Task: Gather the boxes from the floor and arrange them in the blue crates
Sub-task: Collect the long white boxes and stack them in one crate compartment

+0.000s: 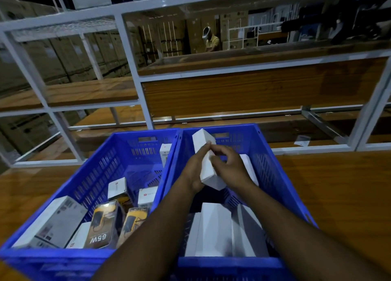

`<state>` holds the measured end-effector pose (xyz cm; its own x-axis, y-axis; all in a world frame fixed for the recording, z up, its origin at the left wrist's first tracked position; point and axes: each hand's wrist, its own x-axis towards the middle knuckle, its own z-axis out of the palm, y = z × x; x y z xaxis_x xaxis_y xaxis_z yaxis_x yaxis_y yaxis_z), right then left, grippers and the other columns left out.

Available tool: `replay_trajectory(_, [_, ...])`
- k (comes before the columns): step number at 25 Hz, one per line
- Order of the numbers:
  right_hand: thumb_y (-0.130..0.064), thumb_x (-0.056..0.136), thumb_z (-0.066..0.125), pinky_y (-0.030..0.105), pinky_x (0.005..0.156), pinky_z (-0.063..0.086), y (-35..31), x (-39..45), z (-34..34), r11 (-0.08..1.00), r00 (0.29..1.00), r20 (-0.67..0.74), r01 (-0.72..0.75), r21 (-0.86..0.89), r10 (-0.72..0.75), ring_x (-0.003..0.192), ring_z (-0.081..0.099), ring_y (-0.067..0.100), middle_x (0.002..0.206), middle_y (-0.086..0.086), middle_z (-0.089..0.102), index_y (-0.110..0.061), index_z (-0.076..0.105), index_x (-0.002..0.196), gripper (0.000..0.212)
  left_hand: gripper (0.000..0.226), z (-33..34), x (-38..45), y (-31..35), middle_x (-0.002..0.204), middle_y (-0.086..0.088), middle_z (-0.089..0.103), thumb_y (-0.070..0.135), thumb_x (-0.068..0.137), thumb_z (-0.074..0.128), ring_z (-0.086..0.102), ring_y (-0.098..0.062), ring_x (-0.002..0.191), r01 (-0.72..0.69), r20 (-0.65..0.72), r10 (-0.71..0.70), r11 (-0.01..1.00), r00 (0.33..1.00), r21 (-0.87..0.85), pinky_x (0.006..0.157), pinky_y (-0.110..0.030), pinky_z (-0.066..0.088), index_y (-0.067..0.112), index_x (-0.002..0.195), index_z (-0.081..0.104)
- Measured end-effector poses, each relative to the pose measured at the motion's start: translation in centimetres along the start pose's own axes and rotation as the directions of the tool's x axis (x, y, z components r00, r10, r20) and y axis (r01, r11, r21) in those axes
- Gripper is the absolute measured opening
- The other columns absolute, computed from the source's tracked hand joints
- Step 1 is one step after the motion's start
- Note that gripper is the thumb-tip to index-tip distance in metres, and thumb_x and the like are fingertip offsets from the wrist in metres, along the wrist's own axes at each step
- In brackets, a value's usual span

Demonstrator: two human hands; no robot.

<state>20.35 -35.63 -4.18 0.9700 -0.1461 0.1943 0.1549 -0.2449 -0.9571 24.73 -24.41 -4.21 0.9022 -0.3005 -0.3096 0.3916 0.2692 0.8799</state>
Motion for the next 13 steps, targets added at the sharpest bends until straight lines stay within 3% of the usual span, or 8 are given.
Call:
replay_trajectory(1, [-0.021, 0.094, 0.061, 0.036, 0.096, 0.052, -0.1, 0.0, -0.2, 0.999, 0.999, -0.035, -0.001, 0.038, 0.003, 0.111, 0.058, 0.013, 0.122, -0.005, 0.06, -0.025, 0.065, 0.121, 0.027, 0.056, -0.5, 0.4, 0.2, 0.103, -0.016, 0.072, 0.053, 0.088, 0.065, 0.069, -0.033, 0.093, 0.014, 0.004, -0.014, 1.0, 1.0, -0.028, 0.081, -0.045, 0.057, 0.016, 0.13, 0.062])
replay_trajectory(4, [-0.023, 0.094, 0.064, 0.029, 0.088, 0.047, 0.3, 0.3, -0.9, 0.997, 0.976, -0.206, -0.071, 0.03, 0.075, 0.108, 0.056, 0.014, 0.119, -0.003, 0.056, -0.024, 0.059, 0.113, 0.019, 0.045, -0.8, 1.3, 0.3, 0.114, -0.019, 0.069, 0.045, 0.093, 0.055, 0.065, -0.036, 0.103, -0.017, 0.004, 0.018, 0.992, 1.0, -0.124, 0.096, -0.053, 0.051, 0.016, 0.128, 0.058])
replay_trajectory(6, [-0.031, 0.096, 0.063, 0.027, 0.076, 0.047, 0.4, 0.1, -1.2, 0.972, 0.967, -0.118, -0.213, 0.104, 0.224, 0.099, 0.059, 0.016, 0.116, 0.0, 0.057, -0.018, 0.053, 0.121, 0.03, 0.036, -0.4, 1.6, 0.4, 0.112, -0.02, 0.069, 0.042, 0.095, 0.051, 0.064, -0.037, 0.103, -0.044, -0.021, 0.041, 0.99, 0.999, -0.131, 0.099, -0.055, 0.049, 0.016, 0.119, 0.058])
replay_trajectory(9, [-0.037, 0.099, 0.056, 0.02, 0.049, 0.048, 0.4, -0.6, -1.3, 0.921, 0.941, 0.082, -0.339, 0.19, 0.329, 0.08, 0.062, 0.017, 0.112, 0.008, 0.063, -0.014, 0.049, 0.13, 0.039, 0.051, -0.3, 2.5, -0.2, 0.117, -0.023, 0.068, 0.049, 0.088, 0.055, 0.064, -0.042, 0.109, -0.013, -0.059, 0.006, 0.994, 0.998, -0.105, 0.097, -0.061, 0.05, 0.015, 0.127, 0.057])
replay_trajectory(11, [-0.037, 0.1, 0.054, 0.016, 0.046, 0.046, 0.6, -0.7, -1.3, 0.935, 0.948, 0.077, -0.316, 0.159, 0.307, 0.078, 0.062, 0.015, 0.109, 0.005, 0.063, -0.015, 0.048, 0.13, 0.037, 0.06, -0.3, 3.1, -0.5, 0.118, -0.022, 0.068, 0.058, 0.083, 0.059, 0.065, -0.041, 0.11, 0.01, -0.083, -0.019, 0.994, 0.996, -0.105, 0.095, -0.062, 0.051, 0.018, 0.128, 0.057])
replay_trajectory(13, [-0.039, 0.1, 0.054, 0.016, 0.055, 0.048, 0.8, -0.5, -1.3, 0.957, 0.962, 0.044, -0.272, 0.104, 0.269, 0.089, 0.062, 0.01, 0.115, -0.001, 0.062, -0.021, 0.044, 0.136, 0.042, 0.058, -0.1, 3.4, -0.6, 0.117, -0.02, 0.069, 0.061, 0.085, 0.059, 0.067, -0.039, 0.107, 0.008, -0.096, -0.019, 0.994, 0.995, -0.112, 0.093, -0.058, 0.054, 0.02, 0.126, 0.058])
